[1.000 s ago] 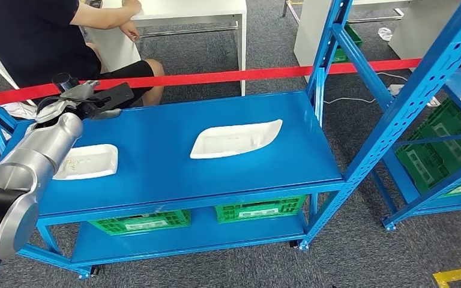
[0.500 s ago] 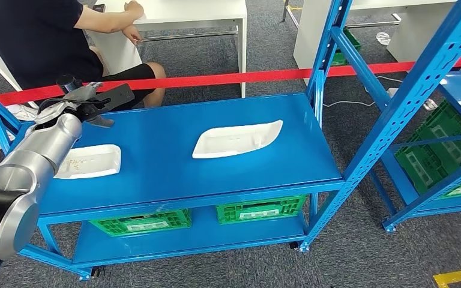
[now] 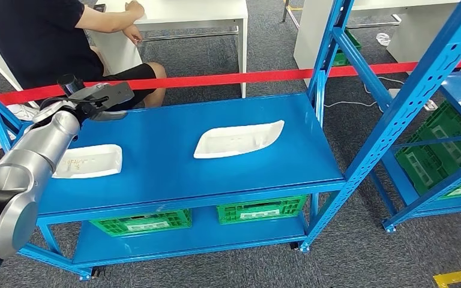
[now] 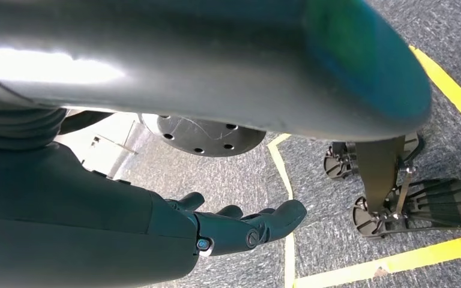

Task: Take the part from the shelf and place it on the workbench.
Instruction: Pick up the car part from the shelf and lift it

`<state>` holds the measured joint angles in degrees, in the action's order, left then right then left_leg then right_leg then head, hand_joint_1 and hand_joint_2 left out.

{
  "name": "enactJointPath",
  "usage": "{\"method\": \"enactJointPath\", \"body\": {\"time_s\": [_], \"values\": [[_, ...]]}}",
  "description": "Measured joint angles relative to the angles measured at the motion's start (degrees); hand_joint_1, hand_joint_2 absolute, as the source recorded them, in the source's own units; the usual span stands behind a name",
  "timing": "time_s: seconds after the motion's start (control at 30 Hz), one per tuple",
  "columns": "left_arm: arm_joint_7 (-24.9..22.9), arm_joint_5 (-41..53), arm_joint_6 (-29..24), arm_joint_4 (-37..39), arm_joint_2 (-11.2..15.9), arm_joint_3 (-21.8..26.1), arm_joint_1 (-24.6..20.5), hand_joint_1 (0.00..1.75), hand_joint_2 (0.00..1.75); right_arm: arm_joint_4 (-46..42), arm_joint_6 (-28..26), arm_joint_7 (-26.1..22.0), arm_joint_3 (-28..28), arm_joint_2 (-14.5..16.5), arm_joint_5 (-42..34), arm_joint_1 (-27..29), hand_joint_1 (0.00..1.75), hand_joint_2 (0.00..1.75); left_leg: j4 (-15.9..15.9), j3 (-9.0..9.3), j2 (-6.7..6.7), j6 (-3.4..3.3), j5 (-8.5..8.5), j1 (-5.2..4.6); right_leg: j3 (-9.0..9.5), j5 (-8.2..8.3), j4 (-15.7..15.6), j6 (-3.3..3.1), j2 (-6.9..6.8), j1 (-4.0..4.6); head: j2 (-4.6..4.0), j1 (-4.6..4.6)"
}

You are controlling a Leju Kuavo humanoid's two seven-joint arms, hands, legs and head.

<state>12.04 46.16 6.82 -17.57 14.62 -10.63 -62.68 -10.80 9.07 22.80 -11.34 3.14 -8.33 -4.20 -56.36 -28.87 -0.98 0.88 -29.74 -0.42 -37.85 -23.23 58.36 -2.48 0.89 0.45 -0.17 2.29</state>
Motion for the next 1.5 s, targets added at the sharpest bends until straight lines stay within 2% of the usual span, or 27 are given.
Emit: {"method": "enactJointPath", "body": {"time_s": [0.23,0.27,0.33,0.37,0.4,0.47,0.5,0.53,0.57,0.6,0.63,0.67,0.7,0.73,0.77,0.8,0.9,1.0,1.07,1.13,1.23,1.3,1.37,1.5], "values": [[-0.01,0.28,0.11,-0.01,0.0,0.03,0.0,0.0,0.0,0.0,0.0,0.0,0.0,-0.02,-0.01,0.0,0.0,0.0,-0.01,0.0,0.0,0.0,0.0,0.0,0.0,0.01,0.0,0.01,0.0,0.0,0.0,0.0],[-0.05,0.39,0.17,-0.02,0.01,0.03,0.0,0.0,0.0,0.0,0.0,0.0,0.0,0.03,-0.01,0.01,0.0,0.0,-0.07,-0.09,0.01,-0.13,0.01,-0.12,0.05,0.14,-0.14,0.19,0.0,-0.08,0.0,0.01],[-0.14,0.48,0.31,-0.13,-0.01,0.03,-0.01,0.0,0.0,-0.01,0.0,-0.01,0.0,0.08,-0.02,0.01,0.0,0.0,0.78,0.36,0.18,-0.75,0.76,-0.07,0.2,0.42,-0.56,0.68,0.01,-0.11,0.0,0.05],[-0.18,0.46,0.34,-0.21,-0.04,0.03,-0.08,0.0,0.0,-0.01,0.0,0.01,0.0,0.07,-0.02,-0.01,0.0,0.0,1.58,0.76,0.34,-1.13,1.32,0.09,-0.05,0.07,-0.13,0.99,0.0,-0.11,0.0,0.02],[-0.26,0.43,0.37,-0.28,-0.07,0.03,-0.18,0.0,0.0,-0.02,0.0,0.04,0.0,0.03,-0.02,-0.04,0.0,0.0,2.45,1.24,0.52,-1.39,1.87,0.39,-0.8,-0.84,1.44,1.23,-0.01,-0.09,0.0,-0.02],[-0.52,0.32,0.38,-0.32,-0.11,0.03,-0.24,0.0,0.0,-0.02,0.0,0.12,0.0,-0.03,0.03,-0.07,0.0,0.0,3.13,1.57,0.81,-1.47,2.14,0.8,-3.93,-3.85,8.0,1.85,-0.08,-0.54,0.0,-0.16],[-0.64,0.25,0.37,-0.31,-0.11,0.03,-0.12,0.0,0.0,-0.02,0.0,0.15,0.0,-0.03,0.07,-0.04,0.0,0.0,3.02,1.56,0.89,-1.35,2.02,0.93,-5.71,-5.05,11.66,2.24,-0.13,-0.93,0.0,-0.17],[-0.65,0.17,0.36,-0.29,-0.1,0.03,0.11,0.0,0.0,-0.02,0.0,0.17,0.0,-0.04,0.11,-0.01,0.0,0.0,2.82,1.56,0.96,-1.11,1.84,1.13,-6.92,-5.48,14.01,2.68,-0.22,-1.35,0.0,-0.19],[-0.61,0.11,0.33,-0.29,-0.1,0.03,0.35,0.0,0.0,-0.02,0.0,0.19,0.0,-0.04,0.13,0.02,0.0,0.0,2.49,1.56,0.98,-0.74,1.57,1.42,-7.13,-4.95,14.34,3.16,-0.36,-1.78,0.0,-0.18],[-0.54,0.06,0.29,-0.29,-0.09,0.03,0.56,0.0,0.0,-0.02,0.0,0.2,0.0,-0.04,0.13,0.02,0.0,0.0,1.96,1.53,0.97,-0.26,1.17,1.83,-6.14,-3.47,12.36,3.71,-0.54,-2.22,0.0,-0.19],[-0.46,0.03,0.25,-0.31,-0.09,0.03,0.7,0.0,0.0,-0.02,0.0,0.2,0.0,-0.04,0.12,0.02,0.0,0.0,1.18,1.44,0.98,0.34,0.58,2.24,-4.36,-1.94,8.83,4.38,-0.74,-2.66,0.0,-0.2],[-0.42,0.02,0.16,-0.39,-0.1,0.04,0.74,0.0,0.0,-0.02,0.0,0.19,0.0,0.07,0.09,-0.02,0.0,0.0,0.28,1.05,0.96,1.0,-0.08,2.5,-2.61,-1.16,5.73,4.86,-0.77,-2.87,0.0,-0.4],[-0.4,0.02,0.07,-0.49,-0.08,0.04,0.73,0.0,0.0,-0.02,0.0,0.0,0.0,0.15,0.04,-0.05,0.0,0.0,-0.58,0.59,0.9,1.61,-0.72,2.59,-1.46,-0.98,3.63,4.77,-0.72,-2.98,0.0,-0.54],[-0.38,0.03,0.02,-0.58,-0.12,0.05,0.7,0.0,0.0,-0.02,-0.01,-0.27,0.0,0.22,-0.01,-0.03,0.0,0.0,-1.17,0.19,0.84,2.14,-1.18,2.57,-1.02,-1.45,2.84,4.41,-0.62,-2.96,0.0,-0.58],[-0.38,0.07,0.18,-0.65,-0.18,0.05,0.67,0.0,0.0,-0.01,-0.01,-0.53,0.0,0.29,-0.07,0.01,0.0,0.0,-1.45,-0.1,0.73,2.44,-1.41,2.49,-1.08,-1.86,3.08,3.75,-0.49,-2.89,0.0,-0.63],[-0.37,0.17,0.7,-0.65,-0.24,0.05,0.64,0.0,0.0,-0.01,-0.02,-0.79,0.0,0.24,-0.1,0.06,0.0,0.0,-1.48,-0.06,0.65,2.45,-1.42,2.47,-1.23,-1.87,3.15,3.13,-0.47,-2.96,0.0,-0.44],[-0.08,0.52,4.38,-0.58,-0.3,0.01,0.35,0.0,0.0,0.0,-0.02,-0.85,0.0,0.22,-0.12,0.11,0.0,0.0,-0.77,0.42,0.6,1.9,-1.1,2.44,-1.25,-1.81,3.08,2.65,-0.26,-3.06,0.0,-0.08],[0.27,0.57,6.75,-0.51,-0.19,-0.01,-0.14,0.0,0.0,-0.01,-0.02,-0.85,0.0,0.22,-0.05,0.09,0.0,0.0,0.02,0.82,0.75,1.71,-1.07,2.42,-1.22,-1.94,3.07,2.17,0.02,-2.91,0.0,0.07],[0.34,0.57,7.05,-0.43,-0.17,-0.01,-0.47,0.0,0.87,-0.02,-0.02,-0.85,0.0,0.22,-0.04,0.08,0.0,0.0,0.19,0.86,0.82,2.01,-1.0,2.44,-1.22,-1.95,3.07,1.99,0.06,-2.78,0.0,0.09],[0.54,0.73,7.75,-0.35,-0.16,-0.01,-0.63,0.0,1.75,-0.01,-0.02,-0.85,0.0,0.22,-0.04,0.07,0.0,0.0,0.26,0.84,0.84,2.81,-0.89,2.47,-1.2,-1.93,3.08,1.9,0.03,-2.72,0.0,0.09],[1.66,1.57,11.59,-0.19,0.1,-0.13,-0.76,0.0,1.75,-0.01,-0.02,-0.85,0.0,0.22,-0.01,0.06,0.0,0.0,0.25,0.77,0.83,3.72,-0.77,2.48,-1.12,-1.8,3.05,1.89,0.0,-2.71,0.0,0.08],[2.41,1.89,13.17,-0.11,0.56,-0.22,-0.92,0.0,1.75,-0.01,-0.02,-0.85,0.0,0.22,-0.01,0.07,0.0,0.0,0.12,0.7,0.83,3.81,-0.74,2.47,-1.04,-1.64,2.93,2.01,0.01,-2.72,0.0,0.07],[2.19,2.25,12.58,-0.12,1.05,-0.25,-1.1,0.0,1.75,0.0,-0.02,-0.85,0.0,0.22,-0.02,0.1,0.0,0.0,0.01,0.64,0.82,3.82,-0.72,2.45,-0.94,-1.51,2.75,2.18,0.02,-2.71,0.0,0.07],[-2.94,4.23,8.88,-0.06,1.71,-0.65,-1.45,0.0,1.75,0.0,-0.02,-0.85,0.0,0.22,-0.08,0.17,0.0,0.0,-0.07,0.59,0.8,3.71,-0.68,2.37,-0.69,-1.29,2.33,2.52,0.01,-2.65,0.0,0.07]]}}
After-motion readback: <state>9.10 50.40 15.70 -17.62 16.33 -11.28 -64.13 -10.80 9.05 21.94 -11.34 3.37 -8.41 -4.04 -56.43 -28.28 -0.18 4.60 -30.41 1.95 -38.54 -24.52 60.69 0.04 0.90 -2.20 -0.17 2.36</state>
